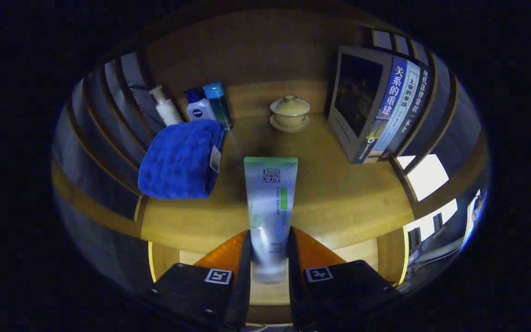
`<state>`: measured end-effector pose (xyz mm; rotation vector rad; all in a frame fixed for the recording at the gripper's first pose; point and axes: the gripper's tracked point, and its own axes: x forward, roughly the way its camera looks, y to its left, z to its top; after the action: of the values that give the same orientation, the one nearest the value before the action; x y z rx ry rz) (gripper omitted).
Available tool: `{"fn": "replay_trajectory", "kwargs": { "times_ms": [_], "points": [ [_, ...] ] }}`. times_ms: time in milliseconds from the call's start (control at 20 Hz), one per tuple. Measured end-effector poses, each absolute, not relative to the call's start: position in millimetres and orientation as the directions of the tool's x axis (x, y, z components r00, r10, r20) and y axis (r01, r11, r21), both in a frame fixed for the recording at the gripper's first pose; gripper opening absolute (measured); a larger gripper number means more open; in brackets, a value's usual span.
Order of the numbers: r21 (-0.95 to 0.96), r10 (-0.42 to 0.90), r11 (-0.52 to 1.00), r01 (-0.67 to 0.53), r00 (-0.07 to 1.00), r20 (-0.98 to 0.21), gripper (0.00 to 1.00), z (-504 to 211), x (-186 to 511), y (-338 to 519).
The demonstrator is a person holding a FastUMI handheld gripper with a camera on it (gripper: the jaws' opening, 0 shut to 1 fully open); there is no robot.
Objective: Pull open the drawer, take out the items inside it, and place them on the countertop above the cabinet.
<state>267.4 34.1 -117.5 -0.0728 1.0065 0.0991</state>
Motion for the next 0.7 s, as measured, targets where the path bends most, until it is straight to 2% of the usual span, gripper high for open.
{"fn": "replay_trajectory", "kwargs": {
  "times_ms": [200,350,400,550,700],
  "points": [
    [-0.016,0.028,0.997,-0.074,0.548,-0.836,0.5,-129.7,281.6,35.0],
    [-0.027,0.031,0.996,-0.09,0.578,-0.816,0.59,-130.2,281.5,36.5],
    [-0.038,0.021,0.995,-0.089,0.589,-0.808,0.64,-127.4,279.7,35.6],
    [-0.045,0.022,0.995,-0.091,0.628,-0.778,1.0,-116.8,270.4,32.8],
    [-0.035,0.045,0.994,-0.106,0.671,-0.74,1.0,-108.1,263.2,33.7]
  ]
}}
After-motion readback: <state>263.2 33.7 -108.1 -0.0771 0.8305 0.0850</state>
